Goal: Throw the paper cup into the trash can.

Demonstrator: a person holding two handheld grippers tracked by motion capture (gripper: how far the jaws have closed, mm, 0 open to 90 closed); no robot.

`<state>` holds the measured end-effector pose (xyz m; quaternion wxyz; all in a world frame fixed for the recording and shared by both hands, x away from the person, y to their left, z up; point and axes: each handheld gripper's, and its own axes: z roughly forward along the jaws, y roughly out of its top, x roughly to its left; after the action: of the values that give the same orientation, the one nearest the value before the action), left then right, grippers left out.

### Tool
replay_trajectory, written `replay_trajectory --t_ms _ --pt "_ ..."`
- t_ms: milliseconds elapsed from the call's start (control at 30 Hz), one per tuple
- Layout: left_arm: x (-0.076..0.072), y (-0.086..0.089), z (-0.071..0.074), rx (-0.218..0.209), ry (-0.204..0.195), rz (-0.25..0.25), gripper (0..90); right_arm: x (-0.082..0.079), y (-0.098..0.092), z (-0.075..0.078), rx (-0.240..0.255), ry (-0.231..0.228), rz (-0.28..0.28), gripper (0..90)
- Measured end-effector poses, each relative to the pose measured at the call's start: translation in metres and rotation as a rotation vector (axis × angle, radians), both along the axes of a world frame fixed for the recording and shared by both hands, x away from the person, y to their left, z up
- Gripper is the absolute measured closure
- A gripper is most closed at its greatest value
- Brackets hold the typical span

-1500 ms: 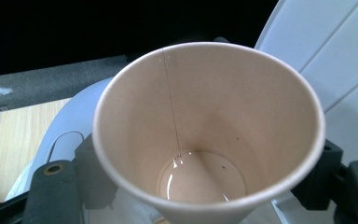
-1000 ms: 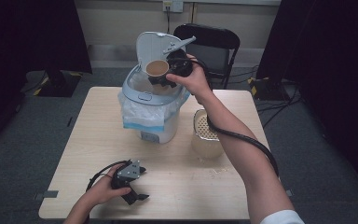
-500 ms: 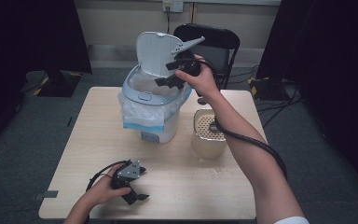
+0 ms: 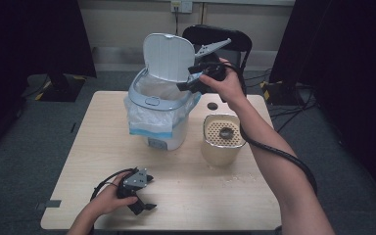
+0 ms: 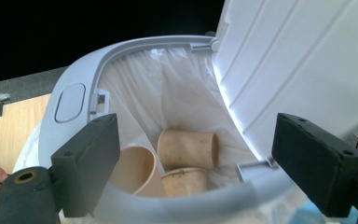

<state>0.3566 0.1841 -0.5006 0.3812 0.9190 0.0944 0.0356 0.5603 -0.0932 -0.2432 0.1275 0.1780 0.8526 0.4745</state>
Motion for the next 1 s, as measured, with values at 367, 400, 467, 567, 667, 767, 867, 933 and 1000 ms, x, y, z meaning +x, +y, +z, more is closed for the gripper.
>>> replay_trajectory --t_ms 367,400,467,567,667,767,867,933,1000 --pt "0.0 0.0 0.0 -0.002 0.002 0.001 1.6 0.002 -0.015 0.0 -0.03 -0.012 -0.032 14.8" --pt "0.0 0.0 0.0 0.0 0.0 0.0 1.7 0.004 -0.016 0.0 -0.033 -0.014 -0.035 14.8" --pt "0.0 0.0 0.0 0.001 0.0 0.0 1.6 0.006 -0.016 -0.001 -0.035 -0.01 -0.039 14.7" --pt "0.0 0.0 0.0 -0.002 0.002 0.001 1.6 0.011 -0.014 -0.004 -0.046 -0.01 -0.036 14.7" --pt "0.0 0.0 0.0 0.001 0.0 -0.001 1.6 0.017 -0.01 -0.005 -0.052 -0.007 -0.035 14.8" --pt "0.0 0.0 0.0 0.003 0.003 -0.002 1.2 0.022 -0.006 -0.006 -0.042 0.001 -0.023 17.4" --pt "0.0 0.0 0.0 0.004 0.001 -0.002 1.2 0.025 -0.003 -0.007 -0.051 0.008 -0.007 19.8" --pt "0.0 0.0 0.0 0.003 0.001 -0.006 1.2 0.025 -0.001 -0.008 -0.063 0.003 0.003 18.0" --pt "0.0 0.0 0.0 0.003 0.002 -0.005 1.2 0.024 0.0 -0.009 -0.073 0.006 0.005 16.9"
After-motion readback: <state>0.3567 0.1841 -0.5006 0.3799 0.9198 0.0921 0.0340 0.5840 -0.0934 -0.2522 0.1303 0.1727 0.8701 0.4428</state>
